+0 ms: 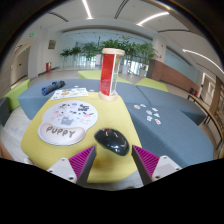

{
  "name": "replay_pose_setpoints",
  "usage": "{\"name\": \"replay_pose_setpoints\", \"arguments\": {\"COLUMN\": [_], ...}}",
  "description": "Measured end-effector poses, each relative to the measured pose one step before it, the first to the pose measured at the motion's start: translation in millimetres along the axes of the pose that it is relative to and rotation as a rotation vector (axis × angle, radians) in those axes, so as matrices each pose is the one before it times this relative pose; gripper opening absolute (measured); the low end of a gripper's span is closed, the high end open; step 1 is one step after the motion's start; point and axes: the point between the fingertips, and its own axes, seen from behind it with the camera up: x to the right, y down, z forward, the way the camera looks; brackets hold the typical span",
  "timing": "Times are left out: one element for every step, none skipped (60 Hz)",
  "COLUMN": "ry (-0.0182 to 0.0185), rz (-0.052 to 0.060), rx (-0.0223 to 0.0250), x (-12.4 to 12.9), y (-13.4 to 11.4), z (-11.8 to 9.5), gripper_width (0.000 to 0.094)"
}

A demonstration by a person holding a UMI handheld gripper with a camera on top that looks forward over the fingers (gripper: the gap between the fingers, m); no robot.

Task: Arrange mouse

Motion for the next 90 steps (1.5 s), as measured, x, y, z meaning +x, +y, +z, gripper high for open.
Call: {"name": "replay_pose_setpoints", "arguments": {"ry": [0.00041,0.00110,0.00055,0.00022,0.00100,0.00199,-0.00727,-0.00217,-0.00275,-0.00221,-0.00027,-0.00089,-0.00103,-0.00124,-0.00133,-0.00098,-0.00084,-0.00041,-0.00113,0.00027,0.00011,-0.00059,-0.00172,-0.00400,-0.00755,-0.00809,-0.00434,0.00237,0.00254,0.00146,0.00261,0.00426,0.00816,0.00451,0.00453,0.00190,0.00290,0.00288,0.00390,0.00701,0.00891,0.01038,0.01271,0.00859,0.00634,0.00232,0.00142,-0.00211,-0.00155,-0.00182,-0.00118,-0.00284,-0.00558,-0.00888,-0.01180,-0.01323,-0.01441,-0.01418,-0.01240,-0.01426,-0.01245,-0.01331,-0.01275,-0.01292,-0.01272,-0.01314,-0.01444,-0.01447,-0.01216,-0.00930,-0.00574,-0.00479,-0.00350,-0.00248,-0.00191,-0.00079,0.00067,0.00354,0.00427,0.00415,0.00194,0.00033,-0.00122,-0.00159,0.00091,0.00195,0.00230,0.00169,0.00129,-0.00155], "rz": [-0.0028,-0.0025,-0.0028,-0.0020,-0.0001,-0.0007,0.0043,0.0047,0.0015,-0.0016,-0.0038,-0.0030,-0.0018,0.0006,0.0022,0.0039,0.0047,0.0050,0.0065,0.0065,0.0068,0.0079,0.0100,0.0124,0.0152,0.0201,0.0245,0.0257,0.0197,0.0112,0.0052,-0.0018,-0.0039,-0.0023,-0.0004,0.0029,0.0040,0.0095,0.0120,0.0158,0.0180,0.0179,0.0189,0.0136,0.0139,0.0101,0.0108,0.0057,0.0078,0.0057,0.0064,0.0035,0.0028,0.0010,0.0010,0.0002,-0.0004,-0.0010,-0.0020,-0.0066,-0.0086,-0.0119,-0.0121,-0.0109,-0.0106,-0.0094,-0.0092,-0.0098,-0.0090,-0.0061,-0.0042,-0.0001,0.0020,0.0019,-0.0017,-0.0068,-0.0096,-0.0105,-0.0089,-0.0088,-0.0070,-0.0066,-0.0052,-0.0039,-0.0051,-0.0160,-0.0206,-0.0153,-0.0130,-0.0096], "rx": [-0.00151,-0.00129,-0.00156,-0.00029,0.00204,0.00145,0.00302,0.00402,0.00384,0.00248,-0.00145,-0.00121,-0.00082,0.00144,0.00226,0.00180,-0.00017,-0.00023,-0.00254,-0.00042,-0.00053,-0.00101,-0.00116,-0.00147,-0.00345,-0.00560,-0.00956,0.00701,0.00580,-0.00529,-0.00615,0.00075,-0.00629,-0.01024,-0.00688,-0.00625,-0.00521,-0.00553,0.00579,0.00883,0.01564,0.01779,0.01763,0.02086,0.01766,0.01994,0.02135,0.02145,0.01912,0.01872,0.01341,0.01321,0.01138,0.01062,0.00892,0.00863,0.00271,0.00279,0.00244,-0.00112,-0.00178,-0.00198,-0.00642,-0.00927,-0.01312,-0.01473,-0.01647,-0.01740,-0.01798,-0.01788,-0.01575,-0.01746,-0.01563,-0.01574,-0.01668,-0.01581,-0.01309,-0.01007,-0.01261,-0.00925,-0.01195,-0.01270,-0.01343,-0.01515,-0.01420,0.02538,0.00335,-0.01811,-0.00001,0.00493], "x": [1.58,1.94,1.47,1.17,1.12,2.01,-1.29,-0.16,-0.02,0.09,3.57,0.39,0.13,0.13,0.41,0.62,0.64,0.26,1.81,1.04,0.72,0.53,0.06,-0.54,-1.46,-1.71,-0.84,0.31,0.62,0.15,-0.09,0.35,1.18,0.00,0.35,1.23,-0.20,0.31,1.05,1.99,2.26,2.41,0.85,1.10,0.35,-0.31,-1.86,-2.72,-3.72,-4.48,-5.15,-6.03,-7.10,-7.61,-8.44,-9.41,-10.22,-10.70,-11.31,-9.91,-11.53,-12.08,-9.88,-9.04,-9.61,-9.58,-9.35,-8.80,-7.51,-6.50,-5.31,-4.99,-3.74,-3.16,-2.91,-2.16,-1.37,-0.83,0.59,-0.98,-0.62,-0.90,-1.00,-0.84,-0.54,0.18,0.69,0.21,-1.40,-1.37], "y": [-0.10,-0.39,-0.41,-1.02,-1.61,-2.13,-1.89,-2.16,-2.10,-1.38,-3.44,-1.15,-1.01,-1.68,-1.83,-1.79,-1.68,-2.53,-1.47,-1.51,-1.47,-1.30,-0.86,-0.67,0.23,1.26,2.67,-2.34,-1.09,1.55,1.28,-0.77,0.31,1.06,-0.36,-0.91,-0.91,-1.03,-4.44,-5.79,-8.02,-9.01,-9.18,-11.06,-10.39,-12.38,-10.61,-11.64,-9.73,-9.63,-7.90,-7.69,-5.76,-6.48,-5.98,-4.63,-1.98,-1.76,-0.13,0.07,2.41,4.22,3.27,4.05,6.16,6.94,7.73,8.34,8.79,9.06,11.20,8.33,8.20,8.19,8.01,7.63,6.78,6.12,6.71,6.60,5.67,5.82,5.61,5.79,5.98,-5.43,-1.66,4.14,-0.47,-2.04], "z": [2.85,2.69,2.67,2.48,2.75,0.54,3.70,3.45,3.39,3.45,6.67,3.17,3.25,3.69,3.57,3.32,3.40,5.21,5.39,3.59,3.25,3.07,2.71,2.76,2.58,1.80,1.40,1.01,-0.34,0.78,-0.32,0.07,-0.05,-0.11,-0.31,-0.68,-1.25,-1.03,-1.19,-1.39,-1.78,-1.93,-5.35,-2.02,-2.08,0.27,-2.52,-1.41,-2.05,-1.38,-1.47,-0.94,-1.35,-0.67,1.82,0.70,1.22,1.54,0.27,3.82,0.87,-0.48,3.47,5.71,3.30,3.55,3.45,3.43,3.72,3.41,1.39,3.45,4.38,3.38,3.09,3.13,2.86,2.84,1.07,3.31,2.29,2.24,2.04,2.04,0.64,0.24,-0.59,0.02,0.35,0.12], "gripper_width": [0.0789,0.0790,0.0790,0.0789,0.0790,0.0793,0.0797,0.0796,0.0791,0.0784,0.0785,0.0785,0.0785,0.0785,0.0785,0.0783,0.0782,0.0777,0.0772,0.0762,0.0755,0.0741,0.0718,0.0683,0.0647,0.0563,0.0553,0.0551,0.0544,0.0533,0.0531,0.0516,0.0510,0.0501,0.0487,0.0484,0.0479,0.0481,0.0473,0.0468,0.0469,0.0460,0.0460,0.0451,0.0451,0.0451,0.0451,0.0438,0.0438,0.0437,0.0436,0.0435,0.0436,0.0435,0.0435,0.0434,0.0434,0.0433,0.0434,0.0433,0.0433,0.0434,0.0434,0.0433,0.0432,0.0432,0.0433,0.0432,0.0432,0.0431,0.0430,0.0430,0.0430,0.0430,0.0429,0.0429,0.0431,0.0431,0.0430,0.0430,0.0430,0.0430,0.0429,0.0430,0.0437,0.0431,0.0430,0.0431,0.0432,0.0435]}}
